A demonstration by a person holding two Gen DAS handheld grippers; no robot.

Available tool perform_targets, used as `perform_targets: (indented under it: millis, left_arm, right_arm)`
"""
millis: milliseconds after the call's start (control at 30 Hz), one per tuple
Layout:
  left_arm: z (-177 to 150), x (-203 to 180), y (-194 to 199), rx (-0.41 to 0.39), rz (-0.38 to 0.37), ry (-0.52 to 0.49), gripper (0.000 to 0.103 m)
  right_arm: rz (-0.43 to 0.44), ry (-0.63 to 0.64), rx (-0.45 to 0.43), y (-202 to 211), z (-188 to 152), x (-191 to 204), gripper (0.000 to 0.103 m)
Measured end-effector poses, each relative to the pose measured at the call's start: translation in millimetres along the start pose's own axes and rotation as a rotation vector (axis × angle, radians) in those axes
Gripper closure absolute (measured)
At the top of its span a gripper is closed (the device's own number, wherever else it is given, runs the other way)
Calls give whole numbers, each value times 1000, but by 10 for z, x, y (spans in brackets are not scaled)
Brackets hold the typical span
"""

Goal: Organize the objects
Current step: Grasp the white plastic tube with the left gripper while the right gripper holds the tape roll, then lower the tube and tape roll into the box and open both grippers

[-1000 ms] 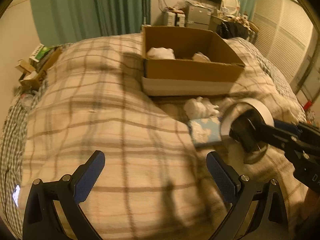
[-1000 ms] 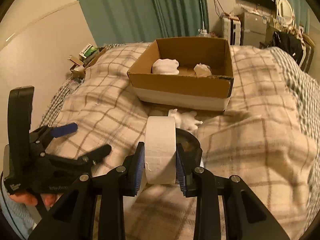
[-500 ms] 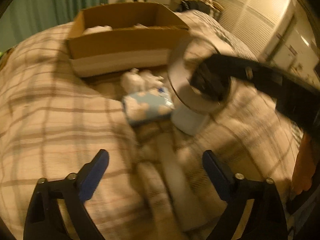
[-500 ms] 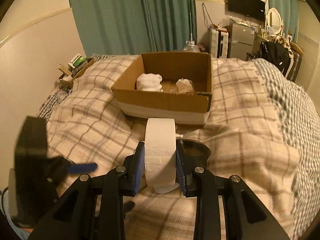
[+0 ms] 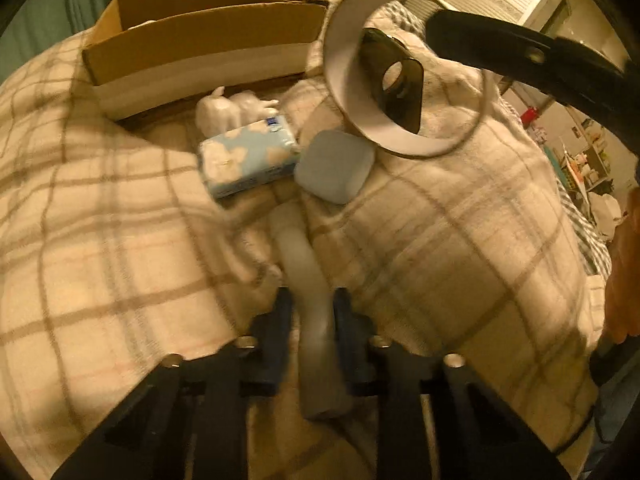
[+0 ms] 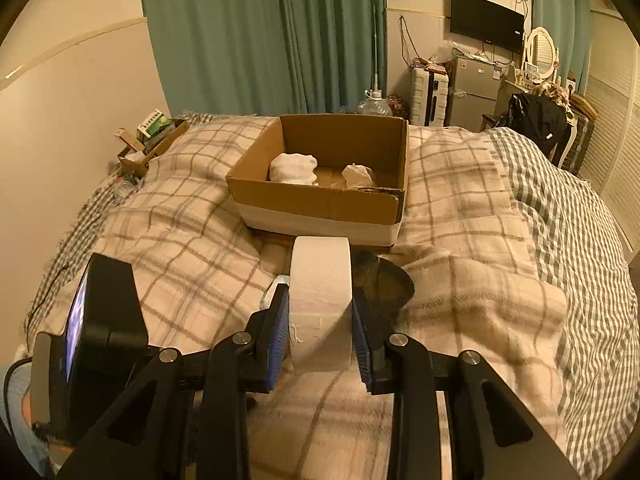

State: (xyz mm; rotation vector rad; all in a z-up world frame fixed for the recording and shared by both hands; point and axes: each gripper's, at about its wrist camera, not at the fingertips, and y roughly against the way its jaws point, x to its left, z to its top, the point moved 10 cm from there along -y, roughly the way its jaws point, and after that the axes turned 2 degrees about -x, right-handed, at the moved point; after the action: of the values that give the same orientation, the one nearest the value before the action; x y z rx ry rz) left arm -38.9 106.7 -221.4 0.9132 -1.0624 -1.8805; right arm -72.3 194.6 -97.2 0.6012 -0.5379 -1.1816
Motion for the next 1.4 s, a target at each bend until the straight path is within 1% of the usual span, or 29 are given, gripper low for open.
perform_targets:
  millis: [133,167,367,467,533,567,733,867,1067,1167,1233,1267,1400]
  left_arm:
    - [15,40,203,-54,30,17,95]
    - [22,51,282,-70,32,27,95]
    - [98,137,589,-129,49,40,97]
    - [117,190,705,-157,62,43,97]
    - [164,226,853,-182,72,53,97]
    - [203,271,949,-199,80,60,97]
    - [427,344,1179,-248,93,66,97]
    - [720,375,1326,-292,101,60,97]
    - [1345,462,1465,-358,117,56,97]
    - [1625,522,1476,-378,117,62,97]
    - [1831,567,1465,-385,130,57,97]
    - [1962,603,1444,-389,142,56,97]
    - [2304,727,1308,-385,160,52,97]
  right_arm:
    - [-6,8,-20,131,10,32,74]
    - [-5,10,-25,155,20,43,74]
    - [-10,27,-66,366,115,109,74]
    - [-11,31,-77,423,147,137,74]
    - [-10,33,-80,435,154,154,74]
    - [-8,36,-79,435,160,168,74]
    - [-14,57,-87,444,244,200,74]
    - [-25,82,-103,455,406,209,74]
    - [-42,114,-132,414,748,178,74]
    - [-50,135,-150,348,998,161,74]
    - [-58,145,-162,272,1199,125,74]
    - [-62,147,-165,223,1301,96,74]
    - [-70,145,-164,-28,1649,-38,74]
